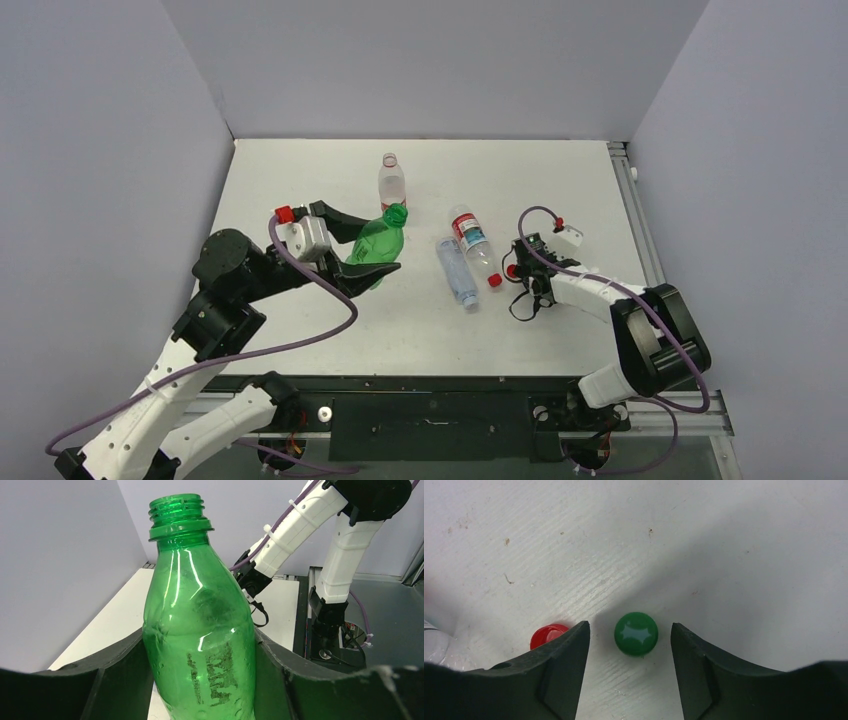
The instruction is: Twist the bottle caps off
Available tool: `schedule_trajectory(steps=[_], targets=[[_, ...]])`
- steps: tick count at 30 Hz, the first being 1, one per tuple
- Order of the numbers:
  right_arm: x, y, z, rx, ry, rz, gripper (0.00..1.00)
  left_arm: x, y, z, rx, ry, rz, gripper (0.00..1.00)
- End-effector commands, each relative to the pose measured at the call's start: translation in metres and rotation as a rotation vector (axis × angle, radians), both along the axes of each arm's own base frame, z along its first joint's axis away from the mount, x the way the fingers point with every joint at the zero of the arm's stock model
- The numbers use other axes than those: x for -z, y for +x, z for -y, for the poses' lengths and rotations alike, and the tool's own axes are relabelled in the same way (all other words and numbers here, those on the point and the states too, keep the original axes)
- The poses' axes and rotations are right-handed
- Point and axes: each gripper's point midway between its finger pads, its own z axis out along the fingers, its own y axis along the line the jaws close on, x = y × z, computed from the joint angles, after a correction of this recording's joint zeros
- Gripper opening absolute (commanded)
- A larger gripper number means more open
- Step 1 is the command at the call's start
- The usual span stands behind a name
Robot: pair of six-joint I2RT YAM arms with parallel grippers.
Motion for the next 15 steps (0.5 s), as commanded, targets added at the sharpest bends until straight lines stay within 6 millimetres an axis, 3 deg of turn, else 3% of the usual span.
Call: schedule_trajectory(steps=[1,5,7,10,11,12,13,14,15], targets=[[-0.008,0.008,-0.002,0.024,0.017,0.058,0.59,-0.019,0.001,-0.003,-0.015,-0.042,0.036,0.00],[-0.018,0.003,-0.004,0.009,0.038,0.076,0.61,-0.022,0.005,-0.001,-0.012,-0.045,0.042,0.00],[-0.034,0.003,-0.006,-0.001,0.047,0.105,0.61,-0.023,0.005,0.001,-0.005,-0.056,0.027,0.00],[-0.084,0.008,-0.013,-0.034,0.072,0.207,0.62,-0.022,0.006,0.003,-0.002,-0.069,0.002,0.00],[-0.112,0.010,-0.018,-0.062,0.083,0.255,0.62,-0.023,0.007,0.003,-0.001,-0.075,0.003,0.00],[-0.127,0.010,-0.026,-0.092,0.096,0.281,0.62,-0.021,0.008,0.004,-0.001,-0.075,-0.005,0.00],[-0.163,0.013,-0.033,-0.131,0.112,0.346,0.62,-0.018,0.009,0.004,-0.005,-0.074,-0.015,0.00],[-0.180,0.010,-0.046,-0.208,0.114,0.366,0.67,-0.021,0.011,0.004,-0.009,-0.085,-0.008,0.00],[-0.221,0.012,-0.060,-0.261,0.159,0.450,0.71,-0.023,0.013,0.004,-0.016,-0.101,-0.007,0.00]])
